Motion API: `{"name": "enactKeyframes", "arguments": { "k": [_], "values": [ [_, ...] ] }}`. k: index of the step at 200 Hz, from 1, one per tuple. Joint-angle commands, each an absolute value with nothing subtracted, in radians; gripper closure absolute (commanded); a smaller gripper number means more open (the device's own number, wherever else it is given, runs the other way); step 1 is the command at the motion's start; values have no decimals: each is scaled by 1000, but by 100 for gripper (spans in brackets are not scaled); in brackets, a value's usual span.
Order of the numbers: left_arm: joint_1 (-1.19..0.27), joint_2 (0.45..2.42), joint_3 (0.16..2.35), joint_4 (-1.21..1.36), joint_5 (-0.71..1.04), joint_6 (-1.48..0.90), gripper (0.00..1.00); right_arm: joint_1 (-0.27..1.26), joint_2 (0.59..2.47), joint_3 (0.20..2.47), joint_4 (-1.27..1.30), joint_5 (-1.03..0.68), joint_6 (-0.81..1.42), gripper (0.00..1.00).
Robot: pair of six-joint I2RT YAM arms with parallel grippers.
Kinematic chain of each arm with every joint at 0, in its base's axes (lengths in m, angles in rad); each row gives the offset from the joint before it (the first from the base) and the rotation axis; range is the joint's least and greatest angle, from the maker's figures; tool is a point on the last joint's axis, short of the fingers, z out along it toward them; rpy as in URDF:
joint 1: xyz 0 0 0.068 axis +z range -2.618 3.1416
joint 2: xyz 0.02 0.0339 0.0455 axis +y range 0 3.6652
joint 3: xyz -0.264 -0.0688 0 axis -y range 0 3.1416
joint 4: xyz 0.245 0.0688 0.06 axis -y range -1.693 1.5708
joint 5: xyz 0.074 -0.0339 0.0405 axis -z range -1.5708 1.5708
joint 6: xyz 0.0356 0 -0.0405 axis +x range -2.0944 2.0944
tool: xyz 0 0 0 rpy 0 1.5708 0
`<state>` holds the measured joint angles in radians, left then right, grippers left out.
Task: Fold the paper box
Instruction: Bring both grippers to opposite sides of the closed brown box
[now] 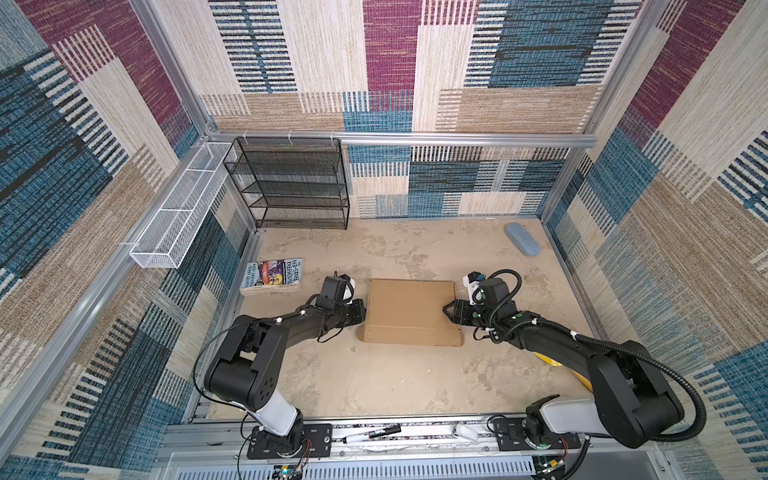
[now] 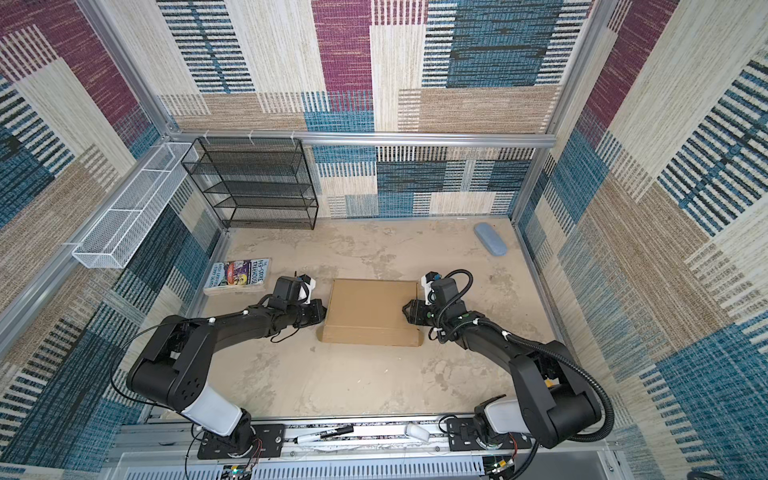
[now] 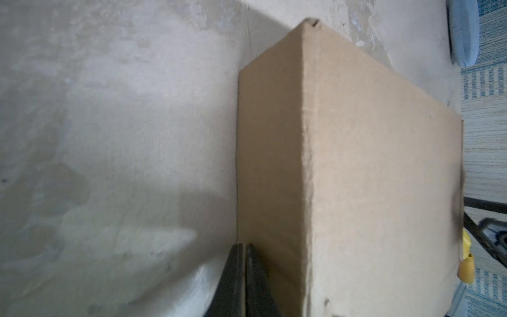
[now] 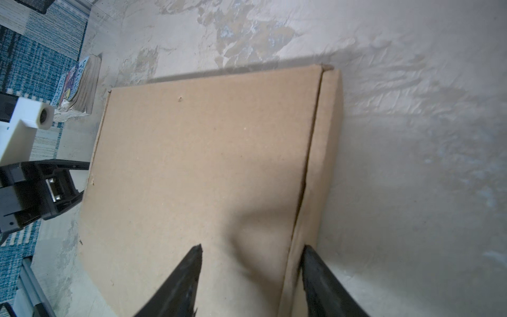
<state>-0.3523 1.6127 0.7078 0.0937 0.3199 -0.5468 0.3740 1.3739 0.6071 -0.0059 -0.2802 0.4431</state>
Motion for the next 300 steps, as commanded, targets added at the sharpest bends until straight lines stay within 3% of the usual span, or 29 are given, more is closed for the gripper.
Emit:
{"name": "enactKeyframes", "arguments": {
  "k": [1,109,221,300],
  "values": [
    [-371,1594,695,145,380,-583,90,379,1391,633,42,-357,414,41],
    [-338,1491,839,-246,155,-407,77,315,1375,692,-25,-317,323,33],
    [-334,1499,878,-209,316,-417,78,279,1408,719,-32,-378,277,37],
    [-336,1559,889,-199,337,-411,79,263,1388,715,-40,-382,265,38]
  ]
}}
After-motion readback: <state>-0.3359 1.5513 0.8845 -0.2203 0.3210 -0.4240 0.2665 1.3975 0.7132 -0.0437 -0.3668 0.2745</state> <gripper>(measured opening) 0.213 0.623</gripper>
